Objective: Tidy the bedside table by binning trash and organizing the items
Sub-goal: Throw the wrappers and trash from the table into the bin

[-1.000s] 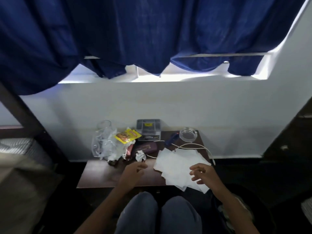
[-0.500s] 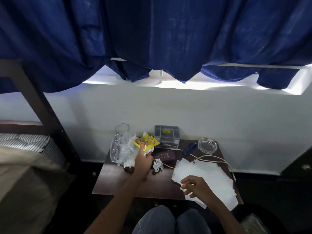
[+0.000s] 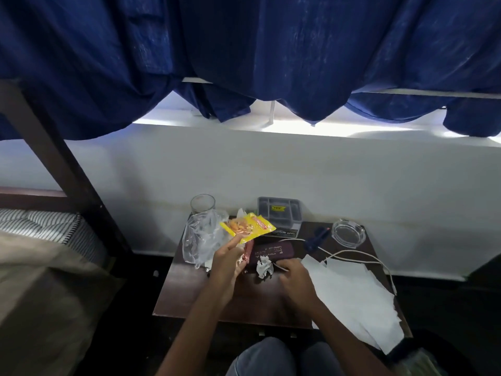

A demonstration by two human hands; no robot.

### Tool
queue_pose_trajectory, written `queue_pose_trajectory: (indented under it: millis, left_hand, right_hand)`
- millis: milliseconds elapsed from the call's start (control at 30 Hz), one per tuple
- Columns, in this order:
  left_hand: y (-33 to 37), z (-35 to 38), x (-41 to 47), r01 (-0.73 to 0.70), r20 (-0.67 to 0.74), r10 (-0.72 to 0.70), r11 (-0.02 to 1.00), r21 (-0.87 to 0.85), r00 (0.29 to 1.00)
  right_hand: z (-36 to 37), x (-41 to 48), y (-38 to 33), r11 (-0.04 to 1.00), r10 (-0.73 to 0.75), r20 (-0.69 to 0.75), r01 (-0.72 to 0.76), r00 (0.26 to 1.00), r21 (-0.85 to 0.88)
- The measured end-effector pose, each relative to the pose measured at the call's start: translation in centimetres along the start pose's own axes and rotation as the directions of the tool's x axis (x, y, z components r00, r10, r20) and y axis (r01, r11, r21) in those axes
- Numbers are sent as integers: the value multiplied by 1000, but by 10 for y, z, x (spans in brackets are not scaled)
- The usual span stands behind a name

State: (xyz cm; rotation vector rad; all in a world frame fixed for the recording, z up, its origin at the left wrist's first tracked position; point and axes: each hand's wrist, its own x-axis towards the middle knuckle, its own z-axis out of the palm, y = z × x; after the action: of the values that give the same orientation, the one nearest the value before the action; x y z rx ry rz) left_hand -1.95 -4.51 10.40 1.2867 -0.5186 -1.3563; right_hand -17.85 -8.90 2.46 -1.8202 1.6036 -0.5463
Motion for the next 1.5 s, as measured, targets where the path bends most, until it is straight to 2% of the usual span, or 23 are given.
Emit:
queue_pose_trajectory:
  millis: [133,267,467,567,633,667,733,767,800,867,900,967,1033,1100,1167,1267,1367,1433,1500]
  left_hand:
    - [11,-11,-13,-64,58,71,990,-127,996]
    - [18,-29,-19,-139,58,147,982,-128,987]
    - [26,-48,-24,-170,-2,172,975,-145,985]
    - [29,-46,-29,-167,-14,167,972,-167,986]
    - [27,-46,-32,-155,-24,154,974,-165,988]
    - [26,-45,-34,-149,-25,147,975,-162,989]
    - [21,-43,-37,-140,-27,137,976,-169,990]
    - [19,-40,-40,-133,-29,130,976,-174,991]
    - [17,-36,-44,-123,-28,120,976,-178,992]
    - [10,-27,-55,-106,-3,108,978,-181,994]
    - [7,-22,-61,-104,9,108,977,-185,994]
    - [-1,-11,-71,-102,8,106,979,-175,994]
    - [-11,2,-78,-85,0,86,985,-147,996]
    - [-22,18,-82,-49,-8,49,991,-125,999]
    - [-34,36,-86,-17,12,18,995,-97,1000]
    - [-56,64,-94,27,76,-23,998,-61,997]
    - [-78,92,-106,77,137,-79,997,18,987]
    - [-91,109,-113,103,180,-114,992,69,977]
    - [-102,124,-119,116,224,-142,985,126,964]
  right_hand:
    - [27,9,-8,943,-91,74,110,993,-314]
    - [47,11,-12,849,-125,123,171,984,-501]
    - [66,17,1,805,-204,19,179,979,-565]
    - [66,14,4,747,-196,96,212,976,-630]
    - [67,13,9,713,-240,107,250,965,-655]
    - [67,12,8,728,-241,104,251,965,-638]
    - [62,8,10,680,-296,123,300,947,-669]
    - [56,2,10,704,-290,178,336,940,-626]
    - [53,-2,14,772,-258,190,320,947,-549]
    - [41,-14,23,946,-142,191,190,971,-262]
    - [29,-22,24,990,-107,155,119,982,-74]
    - [0,-35,33,965,-55,14,50,998,256]
    - [-39,-49,52,880,112,-12,-94,994,466]
    - [-81,-65,76,821,242,-31,-187,970,539]
    - [-117,-81,108,766,364,-131,-216,922,606]
    - [-150,-108,170,726,548,-315,-253,775,640]
    - [-171,-136,229,738,627,-438,-312,644,598]
    - [-178,-150,264,724,666,-397,-422,631,546]
    - [-183,-162,283,680,709,-286,-516,644,521]
